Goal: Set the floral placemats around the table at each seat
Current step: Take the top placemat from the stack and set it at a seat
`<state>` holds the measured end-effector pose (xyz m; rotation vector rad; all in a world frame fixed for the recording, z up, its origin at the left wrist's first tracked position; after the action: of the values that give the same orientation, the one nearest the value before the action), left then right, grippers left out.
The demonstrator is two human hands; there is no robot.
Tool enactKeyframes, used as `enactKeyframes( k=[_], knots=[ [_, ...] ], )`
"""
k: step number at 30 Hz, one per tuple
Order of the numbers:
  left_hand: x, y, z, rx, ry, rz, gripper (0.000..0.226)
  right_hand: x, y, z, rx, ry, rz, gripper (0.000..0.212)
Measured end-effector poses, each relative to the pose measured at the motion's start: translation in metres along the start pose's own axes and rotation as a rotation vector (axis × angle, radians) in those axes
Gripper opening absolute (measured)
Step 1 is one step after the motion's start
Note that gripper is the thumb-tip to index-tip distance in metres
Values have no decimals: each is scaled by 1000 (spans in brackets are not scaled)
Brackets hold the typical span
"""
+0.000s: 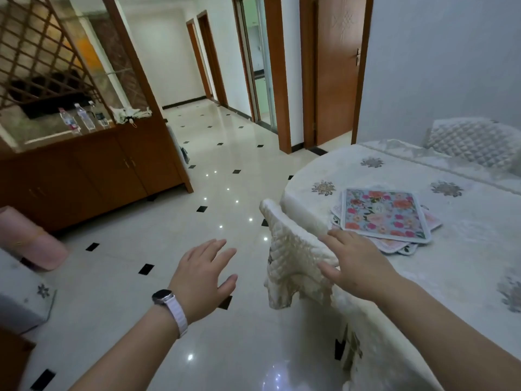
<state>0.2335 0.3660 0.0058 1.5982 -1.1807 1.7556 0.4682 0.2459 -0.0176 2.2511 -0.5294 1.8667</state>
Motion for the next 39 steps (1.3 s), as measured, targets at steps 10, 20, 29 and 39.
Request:
enactKeyframes(
  k=[10, 20, 29, 39],
  knots=[
    [-34, -104, -19, -43, -32, -39, 53, -11, -96, 47, -30, -11, -18, 59],
    [-116, -213, -91, -125, 117, -38, 57, -47, -193, 62, -145, 67, -68, 58],
    [-178, -342, -158, -339, 289, -78, 58, -65, -267, 63, -440, 85, -62, 57],
    [-226, -424, -110, -624, 413, -170, 63, -73, -238, 94, -768, 94, -50, 53]
  ],
)
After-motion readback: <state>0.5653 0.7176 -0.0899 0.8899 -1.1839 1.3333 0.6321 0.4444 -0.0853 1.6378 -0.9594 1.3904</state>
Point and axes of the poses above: each hand's wrist, its own y-axis away from the middle knuckle, its own x-axis out of the back of the hand, z = x × y, the point moved 10 cm from there along -y, towards the middle knuckle, and after that the axes turned 6 degrees about -x, right-handed, at the moved point
